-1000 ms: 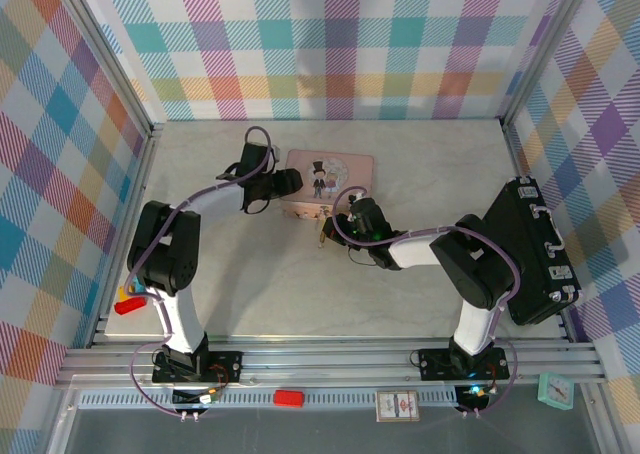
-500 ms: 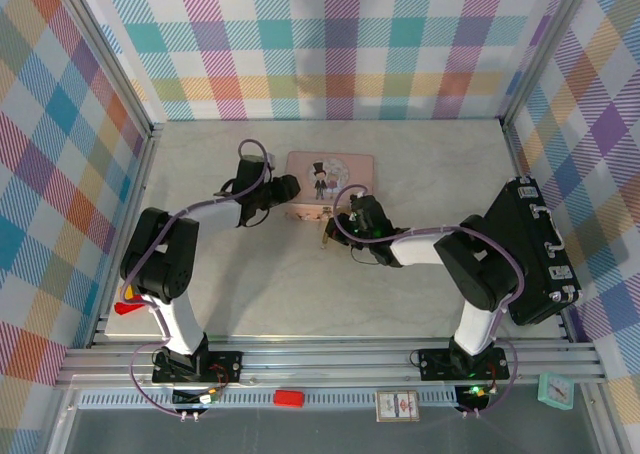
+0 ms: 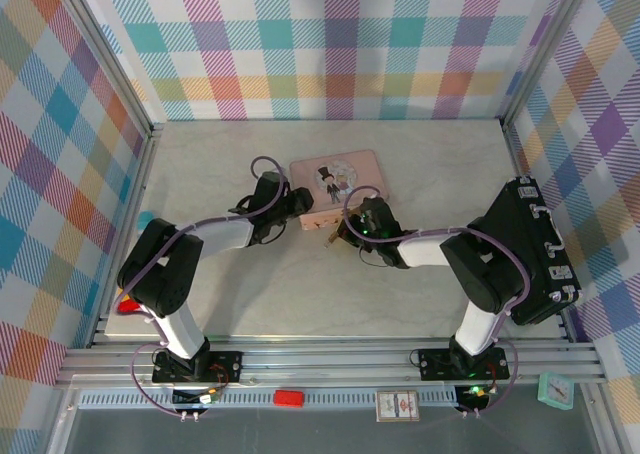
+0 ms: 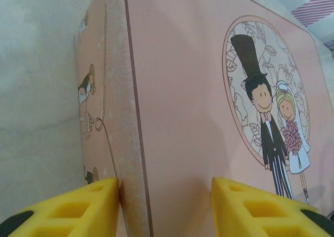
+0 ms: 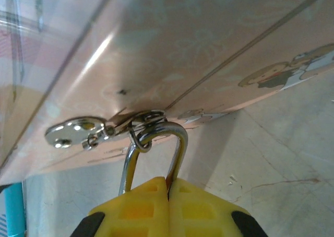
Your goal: Unlock the padlock with the key
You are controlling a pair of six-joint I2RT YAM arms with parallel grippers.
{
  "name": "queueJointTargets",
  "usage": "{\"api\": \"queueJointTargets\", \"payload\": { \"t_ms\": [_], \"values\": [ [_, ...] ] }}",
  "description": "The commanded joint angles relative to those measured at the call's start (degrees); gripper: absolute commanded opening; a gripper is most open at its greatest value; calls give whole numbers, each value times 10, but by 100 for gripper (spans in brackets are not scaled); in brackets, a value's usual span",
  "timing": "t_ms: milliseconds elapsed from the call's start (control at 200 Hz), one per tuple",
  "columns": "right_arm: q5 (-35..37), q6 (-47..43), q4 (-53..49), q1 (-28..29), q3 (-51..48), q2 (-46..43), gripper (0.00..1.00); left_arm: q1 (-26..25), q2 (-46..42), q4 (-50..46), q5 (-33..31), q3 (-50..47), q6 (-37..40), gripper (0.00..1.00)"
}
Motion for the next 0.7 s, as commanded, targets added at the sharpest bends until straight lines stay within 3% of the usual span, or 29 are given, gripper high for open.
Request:
{"api": "queueJointTargets", "payload": {
  "t_ms": [0, 695],
  "values": [
    [-3, 13, -64, -10, -28, 25, 0, -24, -9, -44, 23, -32, -23, 47],
    [-67, 104, 81, -51, -68, 46, 0, -33, -19, -16, 9, -48, -67, 46]
  ]
}}
